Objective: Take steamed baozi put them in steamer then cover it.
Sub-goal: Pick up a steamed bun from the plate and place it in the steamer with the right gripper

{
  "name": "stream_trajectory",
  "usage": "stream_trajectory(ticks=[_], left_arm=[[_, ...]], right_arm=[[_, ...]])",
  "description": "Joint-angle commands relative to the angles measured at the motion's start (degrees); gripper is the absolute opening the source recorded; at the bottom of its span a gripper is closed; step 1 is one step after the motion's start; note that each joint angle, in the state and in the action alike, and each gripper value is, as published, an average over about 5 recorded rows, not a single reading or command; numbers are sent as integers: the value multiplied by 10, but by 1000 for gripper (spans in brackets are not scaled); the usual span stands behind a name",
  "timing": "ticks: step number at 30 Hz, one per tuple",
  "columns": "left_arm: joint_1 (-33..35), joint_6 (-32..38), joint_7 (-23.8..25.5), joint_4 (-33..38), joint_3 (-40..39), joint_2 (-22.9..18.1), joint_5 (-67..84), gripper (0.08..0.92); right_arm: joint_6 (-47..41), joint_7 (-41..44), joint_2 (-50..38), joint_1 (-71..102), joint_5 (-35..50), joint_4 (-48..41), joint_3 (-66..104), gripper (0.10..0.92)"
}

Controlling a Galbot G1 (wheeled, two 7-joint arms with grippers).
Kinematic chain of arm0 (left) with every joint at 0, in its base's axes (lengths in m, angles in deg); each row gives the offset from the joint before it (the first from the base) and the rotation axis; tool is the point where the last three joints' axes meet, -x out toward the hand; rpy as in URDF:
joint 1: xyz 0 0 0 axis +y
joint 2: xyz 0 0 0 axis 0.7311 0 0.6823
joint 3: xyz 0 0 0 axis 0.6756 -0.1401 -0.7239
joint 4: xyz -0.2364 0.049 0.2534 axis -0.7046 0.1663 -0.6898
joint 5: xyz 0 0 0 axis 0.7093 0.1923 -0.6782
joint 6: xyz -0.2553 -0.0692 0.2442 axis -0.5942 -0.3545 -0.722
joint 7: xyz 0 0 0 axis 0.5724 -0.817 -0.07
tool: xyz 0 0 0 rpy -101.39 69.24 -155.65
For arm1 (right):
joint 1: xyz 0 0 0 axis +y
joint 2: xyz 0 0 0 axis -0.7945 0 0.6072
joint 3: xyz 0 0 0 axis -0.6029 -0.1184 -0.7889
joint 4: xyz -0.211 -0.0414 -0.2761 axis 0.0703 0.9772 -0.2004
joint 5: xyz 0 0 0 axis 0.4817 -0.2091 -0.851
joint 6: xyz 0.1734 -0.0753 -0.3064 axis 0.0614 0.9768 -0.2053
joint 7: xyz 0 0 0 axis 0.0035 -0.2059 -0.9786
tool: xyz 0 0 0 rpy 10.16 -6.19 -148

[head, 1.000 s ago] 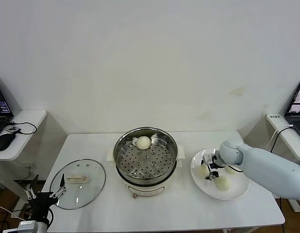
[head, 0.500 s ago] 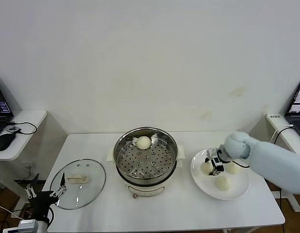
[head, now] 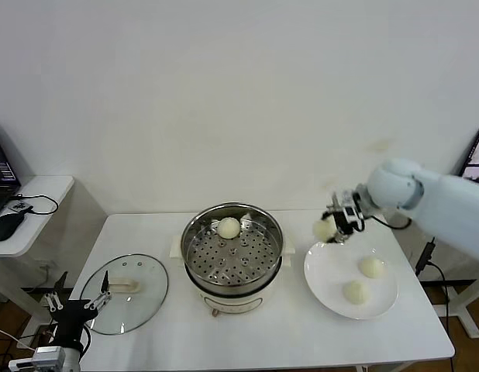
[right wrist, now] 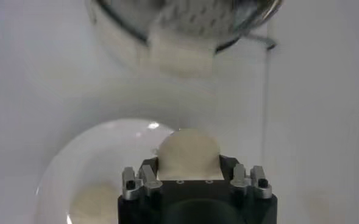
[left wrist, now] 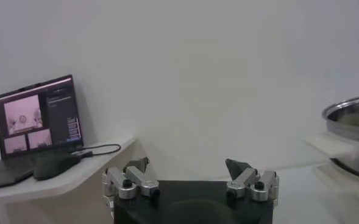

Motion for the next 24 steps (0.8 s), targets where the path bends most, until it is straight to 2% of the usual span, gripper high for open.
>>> stream_trajectory(ticks=[1, 12, 24], left_arm=[[-1, 0, 0, -1, 2, -3, 0, 823], [2, 2, -1, 1, 18, -4, 3, 823], [0, 5, -1, -1, 19, -9, 3, 823]], right_arm=[[-78, -65, 140, -94, 147, 7, -52, 636], [-115, -118, 328, 10, 168, -122, -37, 636], [-122, -128, 413, 53, 166, -184, -44, 636]])
